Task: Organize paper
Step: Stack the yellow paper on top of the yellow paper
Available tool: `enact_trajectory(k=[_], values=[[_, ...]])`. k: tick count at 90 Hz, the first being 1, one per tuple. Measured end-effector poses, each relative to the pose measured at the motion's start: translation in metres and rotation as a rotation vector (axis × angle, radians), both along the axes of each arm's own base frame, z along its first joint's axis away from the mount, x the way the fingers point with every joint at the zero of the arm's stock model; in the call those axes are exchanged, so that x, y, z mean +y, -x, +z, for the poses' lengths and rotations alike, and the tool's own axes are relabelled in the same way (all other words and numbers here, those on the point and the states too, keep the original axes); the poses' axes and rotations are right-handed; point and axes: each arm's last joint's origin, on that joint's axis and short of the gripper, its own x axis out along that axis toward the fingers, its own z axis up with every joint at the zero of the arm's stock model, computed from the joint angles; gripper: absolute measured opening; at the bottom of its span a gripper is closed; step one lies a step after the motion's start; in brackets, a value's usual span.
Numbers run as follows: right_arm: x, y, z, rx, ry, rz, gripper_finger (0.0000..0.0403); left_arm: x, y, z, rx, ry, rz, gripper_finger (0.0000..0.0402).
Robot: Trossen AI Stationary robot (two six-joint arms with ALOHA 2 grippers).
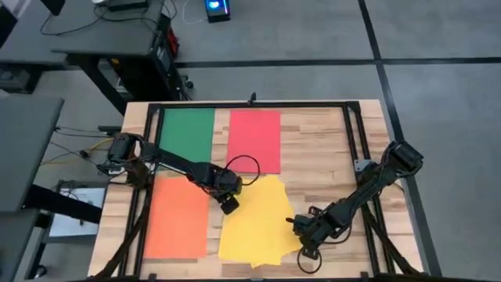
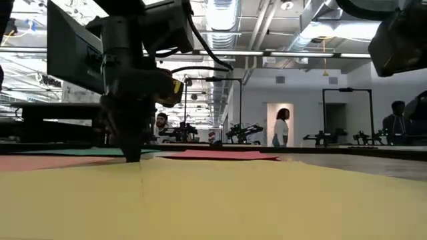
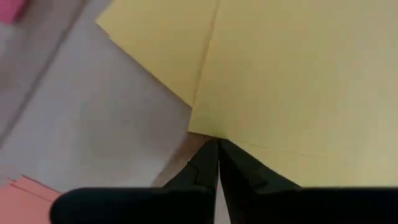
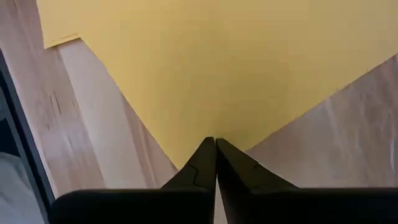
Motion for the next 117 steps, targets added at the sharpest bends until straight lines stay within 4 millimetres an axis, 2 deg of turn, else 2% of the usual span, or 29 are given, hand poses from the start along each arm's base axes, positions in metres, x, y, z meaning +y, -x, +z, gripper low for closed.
enact_trajectory(k=[20,31,39,49,64,77,91,103,117], values=[[0.000,0.000,0.000,-0.002,0.007,0.012,0.0000,0.008,-0.001,0.001,-0.001,-0.009,0.000,0.0000],[-0.005,0.006,-0.001,0.045,0.064,0.006,0.0000,0.008,0.005,0.012,-0.018,-0.059,0.002,0.0000],[-0.007,0.008,-0.002,0.062,0.098,-0.007,0.0000,0.006,0.013,0.029,-0.052,-0.115,0.016,0.0000],[-0.008,0.010,-0.002,0.073,0.114,-0.010,0.0000,-0.006,0.025,0.054,-0.099,-0.092,0.016,0.0000],[-0.007,0.015,-0.002,0.105,0.135,-0.015,0.0000,-0.048,0.040,0.062,-0.111,-0.037,-0.019,0.0000],[-0.002,0.021,-0.003,0.129,0.126,-0.040,0.0000,-0.094,0.047,0.042,-0.081,0.007,-0.051,0.0000],[0.007,0.023,-0.016,0.154,0.143,-0.051,0.0000,-0.134,0.050,0.013,-0.066,0.061,-0.067,0.0000],[0.014,0.017,-0.023,0.192,0.154,-0.040,0.0000,-0.150,0.048,-0.003,-0.062,0.074,-0.055,0.0000],[0.021,0.005,-0.017,0.206,0.133,-0.024,0.0000,-0.161,0.038,-0.006,-0.058,0.088,-0.052,0.0000]])
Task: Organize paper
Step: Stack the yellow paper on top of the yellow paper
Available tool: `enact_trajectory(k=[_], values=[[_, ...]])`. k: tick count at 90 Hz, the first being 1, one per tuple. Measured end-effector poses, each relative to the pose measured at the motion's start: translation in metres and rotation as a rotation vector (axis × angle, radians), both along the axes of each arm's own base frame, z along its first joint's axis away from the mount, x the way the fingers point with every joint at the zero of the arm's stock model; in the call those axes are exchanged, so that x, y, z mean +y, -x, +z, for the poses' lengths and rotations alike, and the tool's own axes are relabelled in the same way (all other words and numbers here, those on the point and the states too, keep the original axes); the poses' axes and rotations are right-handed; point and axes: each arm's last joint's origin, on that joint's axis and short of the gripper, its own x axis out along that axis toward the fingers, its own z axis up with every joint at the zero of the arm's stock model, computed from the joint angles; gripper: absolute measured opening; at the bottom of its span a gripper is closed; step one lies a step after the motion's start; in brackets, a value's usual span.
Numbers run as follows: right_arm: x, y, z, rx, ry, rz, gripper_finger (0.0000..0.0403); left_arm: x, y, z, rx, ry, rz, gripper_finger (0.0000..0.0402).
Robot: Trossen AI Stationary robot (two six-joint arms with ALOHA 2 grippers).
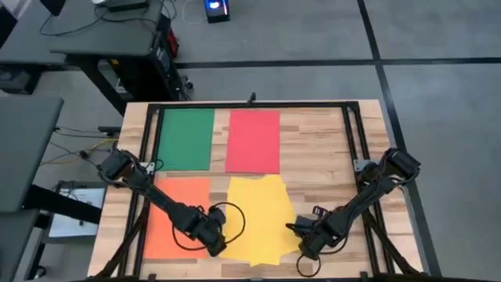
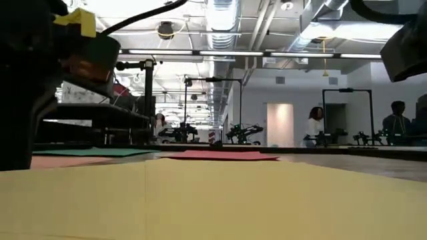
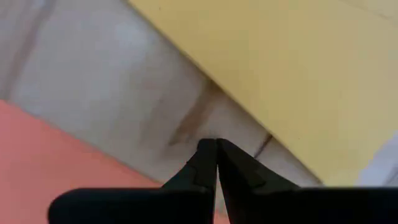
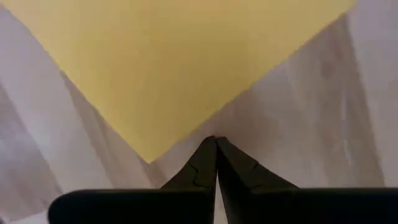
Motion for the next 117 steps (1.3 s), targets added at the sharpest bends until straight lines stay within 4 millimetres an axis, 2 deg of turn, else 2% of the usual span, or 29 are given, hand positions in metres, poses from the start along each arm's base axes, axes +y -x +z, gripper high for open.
enact_trajectory(k=[14,65,103,117], values=[[0.001,-0.010,0.007,-0.001,-0.027,0.010,0.0000,-0.005,-0.006,0.005,-0.025,0.026,-0.001,0.0000],[-0.008,-0.029,0.008,-0.061,-0.100,0.013,0.0000,-0.013,-0.017,0.010,-0.124,0.111,-0.001,0.0000],[0.003,-0.046,0.013,-0.233,-0.219,0.047,0.0000,-0.018,-0.025,0.011,-0.217,0.140,-0.027,0.0000],[0.007,-0.055,0.003,-0.265,-0.272,0.078,0.0000,-0.021,-0.028,0.006,-0.233,0.141,-0.050,0.0000]])
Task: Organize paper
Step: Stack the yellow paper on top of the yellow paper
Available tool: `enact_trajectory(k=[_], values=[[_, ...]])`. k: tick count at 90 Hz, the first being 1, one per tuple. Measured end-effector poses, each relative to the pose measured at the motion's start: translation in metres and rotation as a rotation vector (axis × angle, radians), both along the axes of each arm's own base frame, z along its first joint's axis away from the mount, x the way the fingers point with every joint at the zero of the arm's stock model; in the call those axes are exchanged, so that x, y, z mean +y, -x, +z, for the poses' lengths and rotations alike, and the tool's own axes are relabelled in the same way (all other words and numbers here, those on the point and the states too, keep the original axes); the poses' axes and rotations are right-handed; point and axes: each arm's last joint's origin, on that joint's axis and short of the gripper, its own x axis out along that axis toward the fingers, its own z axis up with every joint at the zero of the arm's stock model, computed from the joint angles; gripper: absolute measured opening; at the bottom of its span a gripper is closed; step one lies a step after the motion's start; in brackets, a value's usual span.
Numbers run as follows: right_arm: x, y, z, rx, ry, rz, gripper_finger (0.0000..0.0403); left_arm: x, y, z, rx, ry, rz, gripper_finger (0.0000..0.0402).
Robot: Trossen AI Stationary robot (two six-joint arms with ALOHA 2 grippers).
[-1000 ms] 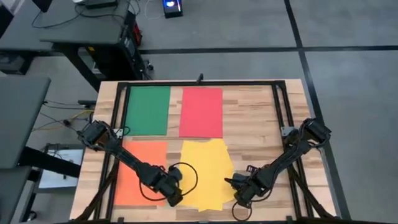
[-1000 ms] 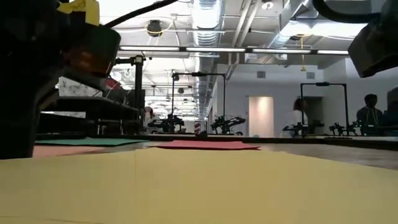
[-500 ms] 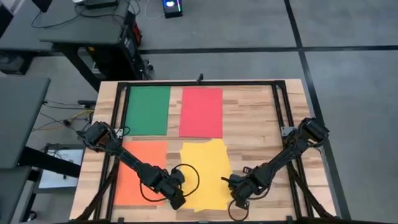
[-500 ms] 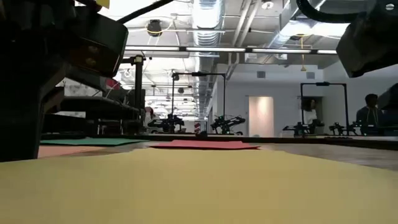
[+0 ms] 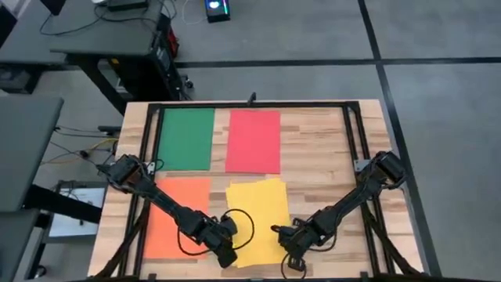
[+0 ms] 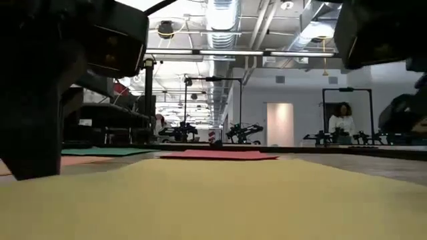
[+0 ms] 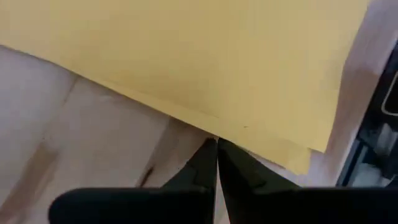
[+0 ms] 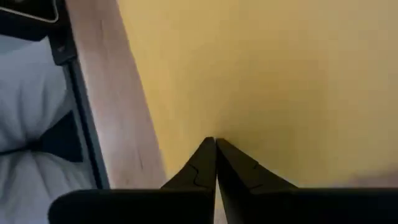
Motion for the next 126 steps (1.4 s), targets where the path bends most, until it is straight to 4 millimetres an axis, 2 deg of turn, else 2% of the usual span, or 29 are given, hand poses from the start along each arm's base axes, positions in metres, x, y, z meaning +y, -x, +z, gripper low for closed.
enact_trajectory(k=[17,29,49,72,84,98,126], values=[[0.001,-0.001,-0.008,0.031,-0.001,0.022,0.0000,0.000,0.005,-0.001,0.038,-0.025,-0.003,0.0000],[0.002,0.002,-0.002,0.026,-0.001,0.033,0.0000,0.001,0.008,-0.002,0.060,-0.041,-0.003,0.0000],[0.008,-0.005,0.017,-0.025,-0.001,0.070,0.0000,0.002,0.010,0.001,0.072,-0.043,0.002,0.0000],[0.012,-0.011,0.042,-0.035,0.061,0.124,0.0000,0.011,0.020,0.019,0.095,-0.106,0.019,0.0000],[0.004,-0.003,0.048,0.079,0.208,0.098,0.0000,0.025,0.022,0.025,0.120,-0.179,0.042,0.0000],[-0.006,0.015,0.043,0.274,0.325,0.025,0.0000,0.050,0.013,0.021,0.184,-0.239,0.027,0.0000],[-0.002,0.016,0.027,0.300,0.299,0.020,0.0000,0.111,-0.010,0.019,0.271,-0.245,0.045,0.0000]])
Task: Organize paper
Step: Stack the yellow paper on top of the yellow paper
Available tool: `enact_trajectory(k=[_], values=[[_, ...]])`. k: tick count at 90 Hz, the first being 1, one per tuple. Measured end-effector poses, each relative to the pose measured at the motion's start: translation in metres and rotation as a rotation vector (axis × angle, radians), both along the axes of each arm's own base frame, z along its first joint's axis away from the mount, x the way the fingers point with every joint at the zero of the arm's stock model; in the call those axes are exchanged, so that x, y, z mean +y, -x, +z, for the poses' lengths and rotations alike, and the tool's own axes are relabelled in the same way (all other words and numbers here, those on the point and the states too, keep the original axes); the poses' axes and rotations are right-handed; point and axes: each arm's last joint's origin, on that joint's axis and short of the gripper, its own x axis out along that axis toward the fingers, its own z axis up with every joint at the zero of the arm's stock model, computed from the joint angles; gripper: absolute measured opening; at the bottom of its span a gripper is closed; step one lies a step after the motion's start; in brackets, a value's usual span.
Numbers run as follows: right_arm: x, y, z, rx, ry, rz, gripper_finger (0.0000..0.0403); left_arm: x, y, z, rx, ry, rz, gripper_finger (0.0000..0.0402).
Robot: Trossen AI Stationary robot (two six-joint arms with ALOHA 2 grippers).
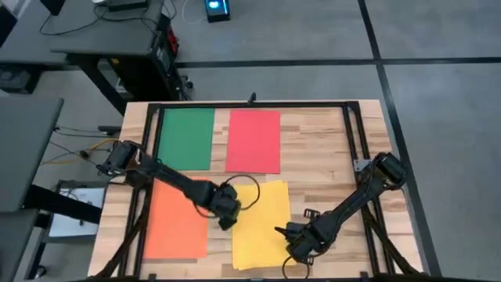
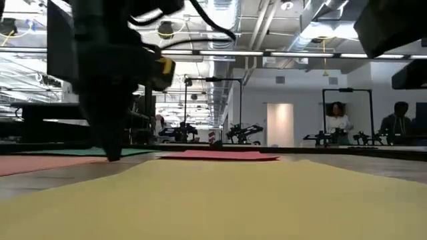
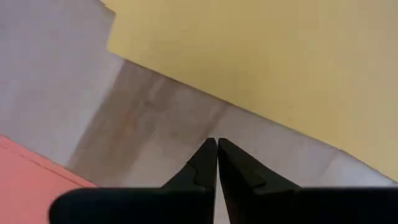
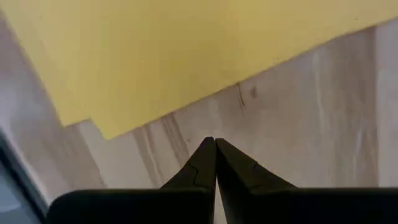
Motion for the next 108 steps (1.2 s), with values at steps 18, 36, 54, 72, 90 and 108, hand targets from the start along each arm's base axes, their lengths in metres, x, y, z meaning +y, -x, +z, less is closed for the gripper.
enact_trajectory(k=[18,36,54,72,90,108], values=[[0.010,-0.002,-0.026,0.096,-0.007,0.070,0.0000,0.021,-0.001,-0.004,0.067,0.049,-0.028,0.0000],[0.014,-0.008,-0.028,0.108,-0.004,0.090,0.0000,0.027,-0.006,-0.014,0.075,0.056,-0.131,0.0000],[0.014,-0.015,-0.024,0.108,-0.034,0.088,0.0000,0.038,-0.010,-0.026,0.123,0.069,-0.183,0.0000],[0.008,-0.026,-0.024,0.078,-0.073,0.086,0.0000,0.054,-0.014,-0.027,0.108,0.082,-0.190,0.0000],[0.005,-0.032,-0.023,0.044,-0.092,0.092,0.0000,0.068,-0.019,-0.027,0.073,0.077,-0.210,0.0000],[0.006,-0.036,-0.023,0.010,-0.102,0.097,0.0000,0.082,-0.024,-0.027,0.031,0.073,-0.197,0.0000]])
